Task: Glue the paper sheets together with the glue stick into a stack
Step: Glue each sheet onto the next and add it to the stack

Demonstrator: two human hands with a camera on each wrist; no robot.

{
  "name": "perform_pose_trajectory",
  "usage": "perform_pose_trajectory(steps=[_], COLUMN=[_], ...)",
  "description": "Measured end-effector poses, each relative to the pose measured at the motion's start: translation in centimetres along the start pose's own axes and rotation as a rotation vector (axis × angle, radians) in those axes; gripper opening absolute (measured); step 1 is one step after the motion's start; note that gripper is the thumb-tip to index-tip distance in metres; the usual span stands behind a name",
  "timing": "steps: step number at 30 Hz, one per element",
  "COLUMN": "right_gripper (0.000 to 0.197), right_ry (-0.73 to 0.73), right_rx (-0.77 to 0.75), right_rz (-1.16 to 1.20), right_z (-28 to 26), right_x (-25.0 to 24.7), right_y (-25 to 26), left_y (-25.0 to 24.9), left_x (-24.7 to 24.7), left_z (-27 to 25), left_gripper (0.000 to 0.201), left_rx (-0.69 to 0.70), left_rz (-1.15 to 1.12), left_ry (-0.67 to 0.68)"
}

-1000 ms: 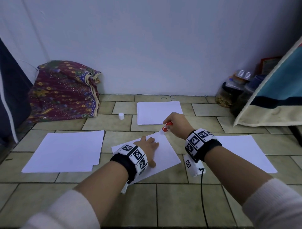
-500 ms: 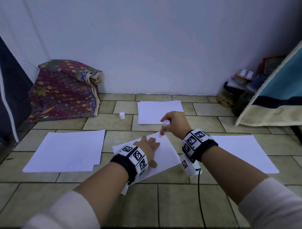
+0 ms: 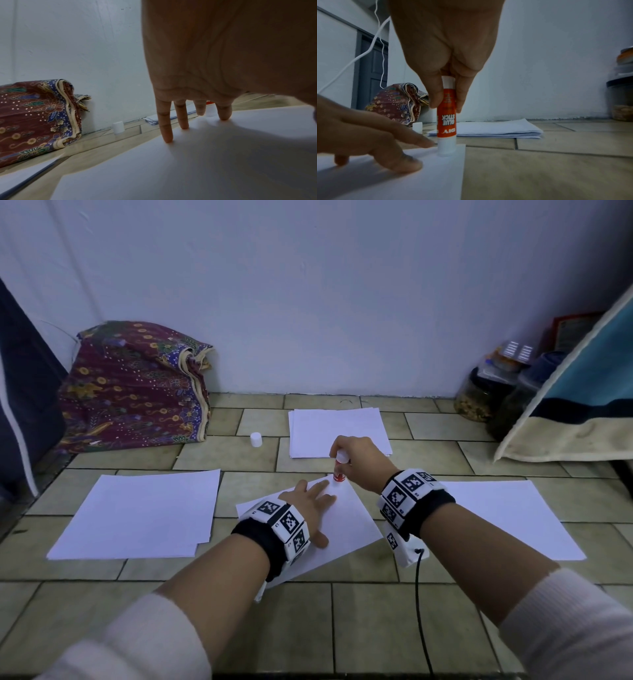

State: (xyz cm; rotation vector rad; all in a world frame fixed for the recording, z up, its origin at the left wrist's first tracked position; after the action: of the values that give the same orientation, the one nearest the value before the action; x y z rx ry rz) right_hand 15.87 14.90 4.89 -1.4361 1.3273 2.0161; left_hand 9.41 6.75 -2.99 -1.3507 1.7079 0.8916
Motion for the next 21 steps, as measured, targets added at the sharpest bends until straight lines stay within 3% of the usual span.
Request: perform_pose_trajectory(steps=[10,21], right_gripper=[0.017,0.018], right_ry=[0.199,0.328], right_rx=[-0.16,-0.169], right_rz=[-0.216,-0.123], right_z=[-1.4,-5.7], right_x=[-0.2,-1.1], right_y=[0.1,-0.7], left_y=[0.2,0.3], left_x=[-0.3,-0.4], left_z=[0.3,0.4], left_gripper=[0.09,0.092], left_rx=[-0.006,0.021], left_rz=[0.009,0.001], left_ry=[0.03,0.012])
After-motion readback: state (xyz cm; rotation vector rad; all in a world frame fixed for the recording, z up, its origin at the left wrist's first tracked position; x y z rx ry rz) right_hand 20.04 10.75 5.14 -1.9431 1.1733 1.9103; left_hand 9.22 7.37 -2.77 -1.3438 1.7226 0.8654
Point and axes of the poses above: each hand's wrist, its own z-axis towards the middle knuckle, its own x-axis out of the palm, y = z × x, the point moved 8 cm from there along z, towards the middle knuckle, and after that the axes turned 5 degrees about -y, right-handed, at the moved point
